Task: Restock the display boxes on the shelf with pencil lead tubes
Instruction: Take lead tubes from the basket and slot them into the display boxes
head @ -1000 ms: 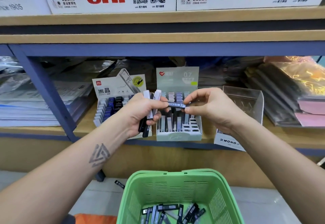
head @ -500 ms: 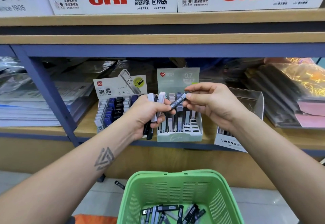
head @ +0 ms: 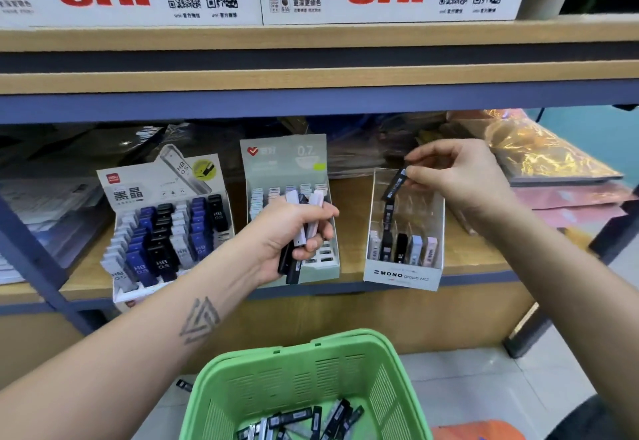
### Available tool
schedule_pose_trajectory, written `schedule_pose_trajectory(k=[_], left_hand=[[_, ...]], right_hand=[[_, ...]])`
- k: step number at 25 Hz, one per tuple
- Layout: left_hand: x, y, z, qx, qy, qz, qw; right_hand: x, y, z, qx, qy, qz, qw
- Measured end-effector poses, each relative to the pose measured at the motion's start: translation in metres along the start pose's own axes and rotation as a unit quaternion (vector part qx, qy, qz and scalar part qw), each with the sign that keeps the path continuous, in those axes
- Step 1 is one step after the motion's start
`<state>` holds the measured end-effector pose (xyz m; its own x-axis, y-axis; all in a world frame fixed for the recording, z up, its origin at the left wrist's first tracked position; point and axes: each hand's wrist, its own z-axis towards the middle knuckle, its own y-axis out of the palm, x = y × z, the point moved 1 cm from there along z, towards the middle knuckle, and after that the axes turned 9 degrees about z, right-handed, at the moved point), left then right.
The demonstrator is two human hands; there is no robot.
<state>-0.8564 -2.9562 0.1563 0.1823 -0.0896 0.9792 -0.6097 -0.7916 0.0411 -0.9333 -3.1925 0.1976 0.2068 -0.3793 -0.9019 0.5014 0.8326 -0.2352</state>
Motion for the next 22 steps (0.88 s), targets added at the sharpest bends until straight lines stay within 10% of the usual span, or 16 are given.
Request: schedule_pose_trajectory(k=[5, 22], left_hand=[[-0.006, 0.029, 0.017, -0.022, -0.012, -0.004, 1.0], [-0.016, 0.032, 0.025, -0.052, -0.045, -0.019, 0.997]], right_hand=[[0.029, -0.005, 0.002, 0.023, -0.053, -0.228, 0.972], [0.066, 0.028, 0.002, 0.016, -0.034, -0.289, 0.957]])
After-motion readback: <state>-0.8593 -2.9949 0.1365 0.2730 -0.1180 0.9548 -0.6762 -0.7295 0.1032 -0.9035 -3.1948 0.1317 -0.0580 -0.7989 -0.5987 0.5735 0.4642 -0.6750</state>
